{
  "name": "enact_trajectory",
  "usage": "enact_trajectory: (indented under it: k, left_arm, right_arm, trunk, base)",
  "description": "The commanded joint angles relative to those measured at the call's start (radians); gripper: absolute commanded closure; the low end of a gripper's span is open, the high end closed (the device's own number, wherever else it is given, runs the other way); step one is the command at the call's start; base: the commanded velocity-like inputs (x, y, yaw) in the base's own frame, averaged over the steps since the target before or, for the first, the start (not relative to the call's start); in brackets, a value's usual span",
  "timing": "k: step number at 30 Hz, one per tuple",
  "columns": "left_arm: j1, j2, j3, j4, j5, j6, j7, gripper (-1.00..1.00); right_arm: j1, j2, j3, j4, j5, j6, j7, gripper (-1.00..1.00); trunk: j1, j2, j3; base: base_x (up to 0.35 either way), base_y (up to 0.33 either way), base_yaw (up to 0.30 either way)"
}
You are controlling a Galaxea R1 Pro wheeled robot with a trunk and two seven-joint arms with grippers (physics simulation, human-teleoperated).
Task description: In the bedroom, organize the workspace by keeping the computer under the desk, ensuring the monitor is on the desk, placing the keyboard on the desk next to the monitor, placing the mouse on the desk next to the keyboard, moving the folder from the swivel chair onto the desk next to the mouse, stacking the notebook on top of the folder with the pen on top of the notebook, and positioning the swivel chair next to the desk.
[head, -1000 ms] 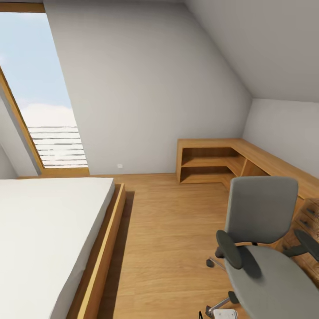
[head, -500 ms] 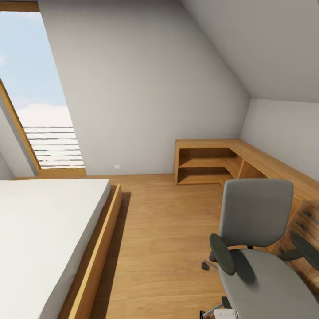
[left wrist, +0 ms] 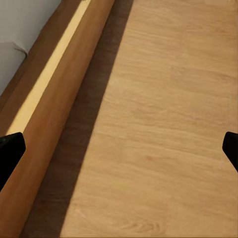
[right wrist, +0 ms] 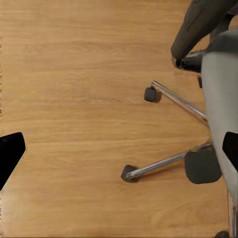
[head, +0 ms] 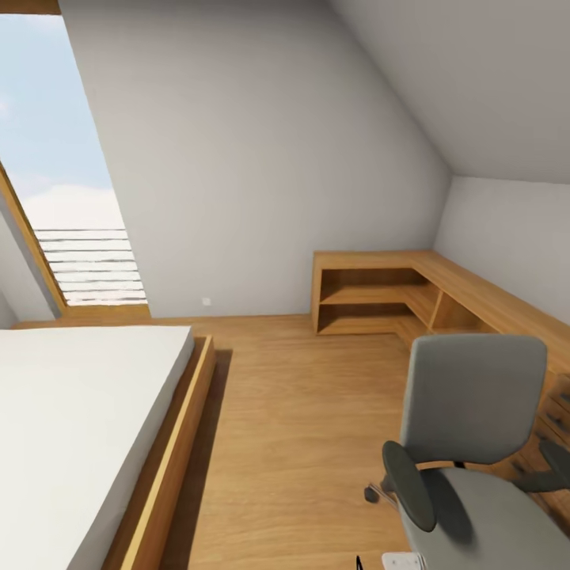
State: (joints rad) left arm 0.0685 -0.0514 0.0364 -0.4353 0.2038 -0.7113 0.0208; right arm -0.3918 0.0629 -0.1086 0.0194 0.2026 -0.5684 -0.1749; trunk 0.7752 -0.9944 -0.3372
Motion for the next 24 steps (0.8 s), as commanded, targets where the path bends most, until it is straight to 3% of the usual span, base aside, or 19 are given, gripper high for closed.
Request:
enact_trajectory:
  k: [1, 17, 24]
  left_arm:
    - [0.001, -0.001, 0.004, -0.001, -0.004, 0.0, 0.002, -1.0]
    - [0.001, -0.001, 0.004, 0.025, -0.004, -0.002, 0.002, -1.0]
    - [0.001, -0.001, 0.003, 0.025, -0.004, -0.002, 0.002, -1.0]
  right_arm:
    - [-0.001, 0.0, -0.008, 0.002, 0.011, -0.003, -0.001, -1.0]
    - [0.001, -0.01, -0.008, 0.002, 0.012, -0.003, 0.049, -1.0]
    - [0.001, -0.011, -0.008, 0.002, 0.011, -0.001, 0.05, -1.0]
  trunk:
    - [0.001, -0.001, -0.001]
    - [0.001, -0.001, -0.001]
    - [0.001, -0.001, -0.001]
  base:
    - [0.294, 0.0, 0.0]
    - [0.228, 0.002, 0.0]
    - [0.129, 0.181, 0.0]
